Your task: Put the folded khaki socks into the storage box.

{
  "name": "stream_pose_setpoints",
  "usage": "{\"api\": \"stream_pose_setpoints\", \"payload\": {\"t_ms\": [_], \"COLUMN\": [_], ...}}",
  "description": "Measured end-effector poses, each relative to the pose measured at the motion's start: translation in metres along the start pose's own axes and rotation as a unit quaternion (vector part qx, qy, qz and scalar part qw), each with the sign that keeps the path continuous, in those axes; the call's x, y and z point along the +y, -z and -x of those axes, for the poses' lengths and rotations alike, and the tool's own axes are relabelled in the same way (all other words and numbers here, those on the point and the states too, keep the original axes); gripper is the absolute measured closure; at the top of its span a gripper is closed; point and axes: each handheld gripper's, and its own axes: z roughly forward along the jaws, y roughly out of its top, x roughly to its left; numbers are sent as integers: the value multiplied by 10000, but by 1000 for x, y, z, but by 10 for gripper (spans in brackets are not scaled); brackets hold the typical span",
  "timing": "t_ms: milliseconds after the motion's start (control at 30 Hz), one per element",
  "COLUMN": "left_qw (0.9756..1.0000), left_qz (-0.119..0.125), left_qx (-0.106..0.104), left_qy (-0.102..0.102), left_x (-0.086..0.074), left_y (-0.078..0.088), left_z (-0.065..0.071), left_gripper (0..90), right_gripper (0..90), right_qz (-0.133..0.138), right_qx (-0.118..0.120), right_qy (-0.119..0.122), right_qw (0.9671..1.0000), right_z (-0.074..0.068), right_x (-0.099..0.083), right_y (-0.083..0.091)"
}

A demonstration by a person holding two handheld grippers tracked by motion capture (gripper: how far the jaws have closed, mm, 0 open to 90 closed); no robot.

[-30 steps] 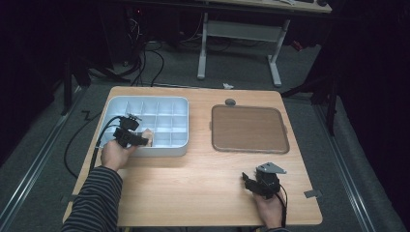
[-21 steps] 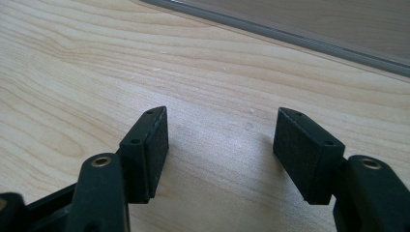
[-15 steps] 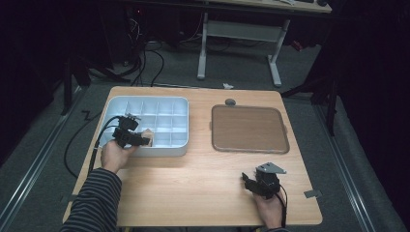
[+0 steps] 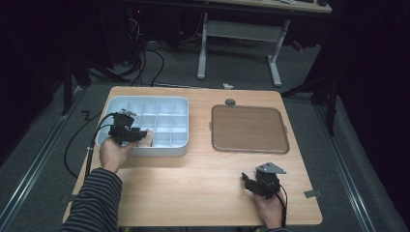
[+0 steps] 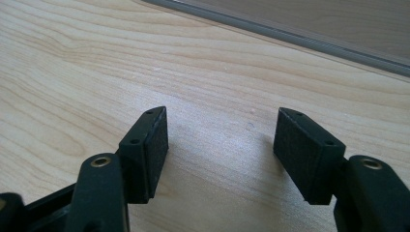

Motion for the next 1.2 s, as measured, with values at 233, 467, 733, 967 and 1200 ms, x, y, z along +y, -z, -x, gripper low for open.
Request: {"api": "stream_pose_setpoints", "payload": {"t_ms": [233, 467, 733, 967, 1200], "left_qw": [9999, 9999, 9996, 9989, 9980], "left_qz": [61, -43, -248, -401, -578], "left_qx": [-63, 50, 147, 234, 267], "left_qy": [59, 100, 30, 20, 13], "left_x": [5, 4, 2, 1, 0], "left_y": [-3, -10, -17, -23, -28], "left_z": [4, 3, 2, 2, -1], "left_gripper": [699, 745, 787, 795, 796], "right_gripper": [374, 374, 374, 374, 374], "right_qz": [1, 1, 0, -3, -3], "right_qx": [0, 2, -1, 2, 0], "right_qy": [2, 0, 7, 2, 5], "right_qw": [10000, 10000, 10000, 10000, 10000], "right_z": [0, 0, 0, 0, 0], "right_x": [0, 0, 0, 0, 0], "right_y": [0, 0, 0, 0, 0]}}
